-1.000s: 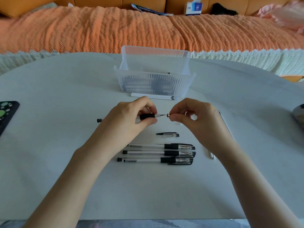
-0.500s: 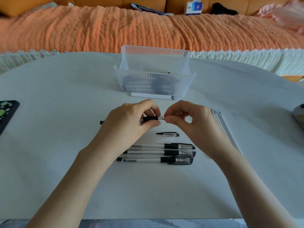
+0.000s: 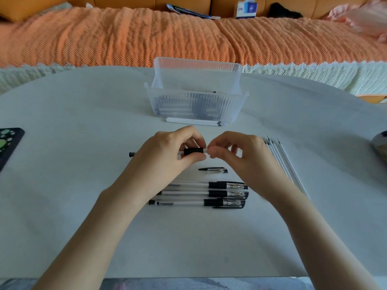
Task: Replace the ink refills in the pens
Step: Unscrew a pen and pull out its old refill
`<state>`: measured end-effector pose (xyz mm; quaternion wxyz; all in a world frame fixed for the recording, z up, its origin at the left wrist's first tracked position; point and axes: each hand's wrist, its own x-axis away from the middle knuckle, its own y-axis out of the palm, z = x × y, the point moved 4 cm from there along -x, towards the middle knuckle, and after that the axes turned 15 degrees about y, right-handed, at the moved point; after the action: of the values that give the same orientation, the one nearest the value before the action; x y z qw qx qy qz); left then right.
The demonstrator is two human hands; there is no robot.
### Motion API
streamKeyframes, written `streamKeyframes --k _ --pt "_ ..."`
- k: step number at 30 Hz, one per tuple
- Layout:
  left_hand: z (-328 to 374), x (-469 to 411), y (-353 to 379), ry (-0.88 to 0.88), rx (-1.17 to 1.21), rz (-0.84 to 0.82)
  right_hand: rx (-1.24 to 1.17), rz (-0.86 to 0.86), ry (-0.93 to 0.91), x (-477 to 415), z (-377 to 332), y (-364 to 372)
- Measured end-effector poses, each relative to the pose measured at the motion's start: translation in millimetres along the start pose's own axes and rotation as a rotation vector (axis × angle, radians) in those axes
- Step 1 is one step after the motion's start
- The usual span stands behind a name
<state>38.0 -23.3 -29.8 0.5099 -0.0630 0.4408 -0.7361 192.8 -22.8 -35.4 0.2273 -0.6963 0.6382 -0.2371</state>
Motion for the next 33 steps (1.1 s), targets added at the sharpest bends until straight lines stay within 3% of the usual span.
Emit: streamKeyframes --k 33 --pt "-2.5 -0.1 -0.6 0.002 0.042 0.002 -0.039 -0.058 0.025 1.1 1.5 -2.2"
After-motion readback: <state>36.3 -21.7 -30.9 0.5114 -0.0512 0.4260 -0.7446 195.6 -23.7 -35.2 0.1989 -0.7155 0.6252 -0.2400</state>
